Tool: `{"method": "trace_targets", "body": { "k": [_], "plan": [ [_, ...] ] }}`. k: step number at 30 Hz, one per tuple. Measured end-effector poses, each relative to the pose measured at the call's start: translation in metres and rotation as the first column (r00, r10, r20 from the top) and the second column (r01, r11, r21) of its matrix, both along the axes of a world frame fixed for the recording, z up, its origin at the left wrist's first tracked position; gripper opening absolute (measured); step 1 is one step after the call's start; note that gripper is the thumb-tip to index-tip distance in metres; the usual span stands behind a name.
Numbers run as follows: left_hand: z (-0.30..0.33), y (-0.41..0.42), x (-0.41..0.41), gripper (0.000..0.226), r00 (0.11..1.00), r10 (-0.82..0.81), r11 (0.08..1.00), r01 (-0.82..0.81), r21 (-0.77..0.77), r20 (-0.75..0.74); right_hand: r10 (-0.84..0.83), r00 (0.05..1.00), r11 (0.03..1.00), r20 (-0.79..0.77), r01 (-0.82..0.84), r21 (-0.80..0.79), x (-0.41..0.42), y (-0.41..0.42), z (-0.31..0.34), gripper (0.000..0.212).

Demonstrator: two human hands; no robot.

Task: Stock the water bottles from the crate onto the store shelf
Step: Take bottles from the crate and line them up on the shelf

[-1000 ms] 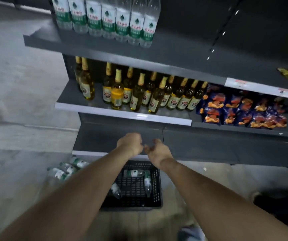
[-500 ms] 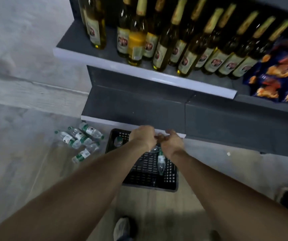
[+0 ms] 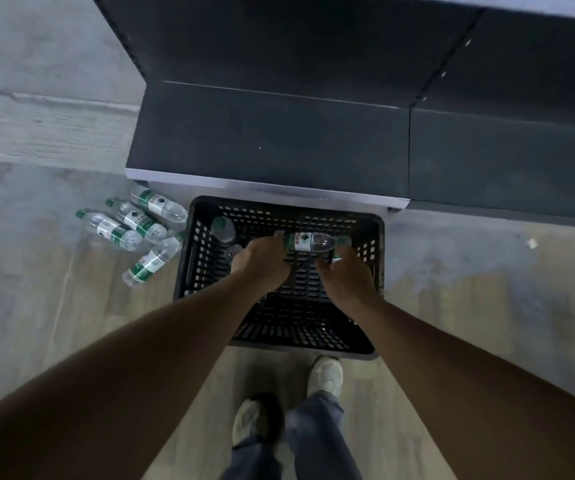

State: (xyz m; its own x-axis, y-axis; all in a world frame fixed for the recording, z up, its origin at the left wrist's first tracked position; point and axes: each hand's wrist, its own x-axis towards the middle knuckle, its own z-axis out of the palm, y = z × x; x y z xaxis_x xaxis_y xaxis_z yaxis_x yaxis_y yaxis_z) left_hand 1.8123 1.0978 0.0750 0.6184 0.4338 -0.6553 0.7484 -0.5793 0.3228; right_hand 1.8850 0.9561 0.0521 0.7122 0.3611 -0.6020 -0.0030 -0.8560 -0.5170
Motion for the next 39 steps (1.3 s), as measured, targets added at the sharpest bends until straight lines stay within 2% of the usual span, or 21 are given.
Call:
{"method": "trace_targets", "body": {
  "k": [4,14,17,22,25,29,33,36,39],
  "plan": [
    [-0.057,0.004,-0.002,0.025,0.999,0.009,1.0,-0.008,0.01,-0.042,-0.054,0.997,0.997,-0.058,0.051,-0.056,0.002,-0.018,-0.057,0.057],
    [-0.218,0.024,-0.026,0.022,0.983,-0.035,0.999,0.042,0.033,-0.178,-0.123,0.986,0.982,-0.113,0.105,-0.156,0.012,-0.02,-0.221,0.059],
    [-0.251,0.031,-0.031,0.027,0.974,-0.035,0.997,0.049,0.058,-0.222,-0.119,0.986,0.977,-0.114,0.096,-0.191,0.012,-0.022,-0.253,0.061],
    [-0.297,0.04,-0.033,0.034,0.976,-0.034,0.993,0.057,0.103,-0.215,-0.107,0.994,0.949,-0.038,0.09,-0.302,0.012,-0.03,-0.294,0.063],
    [-0.326,0.045,-0.033,0.047,0.969,-0.111,0.982,0.141,0.124,-0.223,-0.103,0.995,0.938,-0.003,0.097,-0.334,0.02,-0.032,-0.318,0.07],
    [-0.361,0.056,-0.028,0.063,0.883,-0.351,0.894,0.415,0.169,-0.311,-0.122,0.988,0.909,0.098,0.151,-0.388,0.029,-0.031,-0.351,0.073],
    [-0.388,0.066,-0.033,0.074,0.694,-0.55,0.687,0.692,0.221,-0.465,-0.09,0.966,0.827,0.241,0.207,-0.523,0.027,-0.025,-0.373,0.082],
    [-0.399,0.073,-0.038,0.066,0.645,-0.61,0.59,0.757,0.279,-0.46,-0.175,0.957,0.773,0.233,0.28,-0.569,0.031,-0.017,-0.387,0.075],
    [-0.399,0.075,-0.042,0.061,0.676,-0.619,0.589,0.737,0.333,-0.401,-0.343,0.92,0.715,0.191,0.387,-0.582,0.03,-0.008,-0.394,0.073]
  ]
}}
